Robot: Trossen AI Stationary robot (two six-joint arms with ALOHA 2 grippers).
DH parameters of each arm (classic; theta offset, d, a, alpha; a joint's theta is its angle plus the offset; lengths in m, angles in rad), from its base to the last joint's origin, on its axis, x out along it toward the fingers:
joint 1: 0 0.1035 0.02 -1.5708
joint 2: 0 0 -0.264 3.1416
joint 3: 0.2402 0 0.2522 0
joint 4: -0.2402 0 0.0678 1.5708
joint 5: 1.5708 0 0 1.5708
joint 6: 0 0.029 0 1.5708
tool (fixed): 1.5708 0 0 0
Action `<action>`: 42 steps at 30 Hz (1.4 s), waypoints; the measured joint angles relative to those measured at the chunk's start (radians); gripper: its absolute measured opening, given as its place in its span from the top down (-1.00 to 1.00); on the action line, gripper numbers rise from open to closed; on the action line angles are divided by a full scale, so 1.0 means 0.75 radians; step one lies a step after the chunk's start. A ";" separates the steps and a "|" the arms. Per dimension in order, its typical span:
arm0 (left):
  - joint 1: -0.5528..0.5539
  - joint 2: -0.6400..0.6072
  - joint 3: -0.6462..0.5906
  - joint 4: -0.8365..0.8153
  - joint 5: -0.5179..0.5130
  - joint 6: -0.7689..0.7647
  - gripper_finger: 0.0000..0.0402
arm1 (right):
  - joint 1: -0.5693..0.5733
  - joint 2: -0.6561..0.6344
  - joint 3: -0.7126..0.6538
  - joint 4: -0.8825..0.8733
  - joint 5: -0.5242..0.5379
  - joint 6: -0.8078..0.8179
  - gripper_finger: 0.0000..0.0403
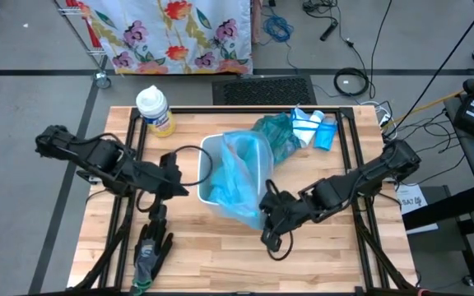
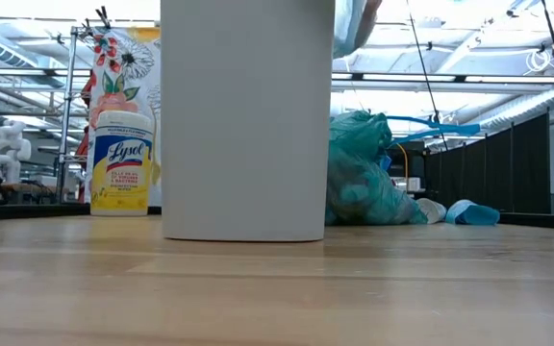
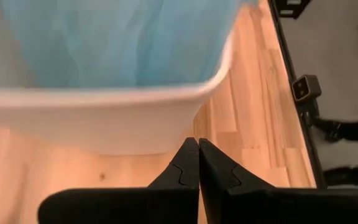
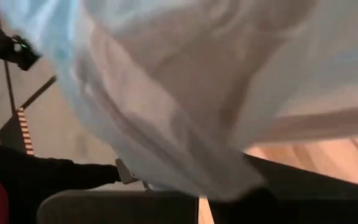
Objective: Place trash/remove bag and relplace
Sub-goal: Insert the light blue trash bag into the white trash bin
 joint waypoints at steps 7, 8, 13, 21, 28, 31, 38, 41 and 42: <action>0.001 -0.229 -0.445 0.353 -0.001 -0.134 1.00 | 0.067 0.086 -0.001 -0.009 0.006 0.029 1.00; 0.001 -0.249 -0.486 0.396 -0.004 -0.136 1.00 | 0.074 0.090 -0.001 -0.018 0.007 0.033 1.00; 0.012 -0.274 -0.591 0.519 -0.067 -0.141 1.00 | 0.110 0.061 -0.001 -0.059 0.118 0.095 1.00; 0.080 -0.327 -0.724 0.563 -0.038 -0.150 1.00 | 0.101 -0.082 -0.001 -0.106 0.334 0.176 1.00; 0.080 -0.331 -0.725 0.605 -0.032 -0.157 1.00 | 0.032 -0.121 -0.001 0.027 0.432 0.045 1.00; 0.080 -0.331 -0.725 0.614 -0.032 -0.156 1.00 | -0.012 -0.121 -0.001 0.212 0.429 -0.093 1.00; 0.080 -0.286 -0.724 0.698 -0.030 -0.121 1.00 | -0.100 -0.091 0.138 0.384 0.419 -0.321 1.00; 0.085 -0.256 -0.724 0.745 -0.030 -0.096 1.00 | -0.145 -0.026 0.262 0.363 0.374 -0.409 1.00; 0.089 -0.244 -0.724 0.752 -0.029 -0.090 1.00 | -0.163 0.005 0.302 0.359 0.347 -0.436 1.00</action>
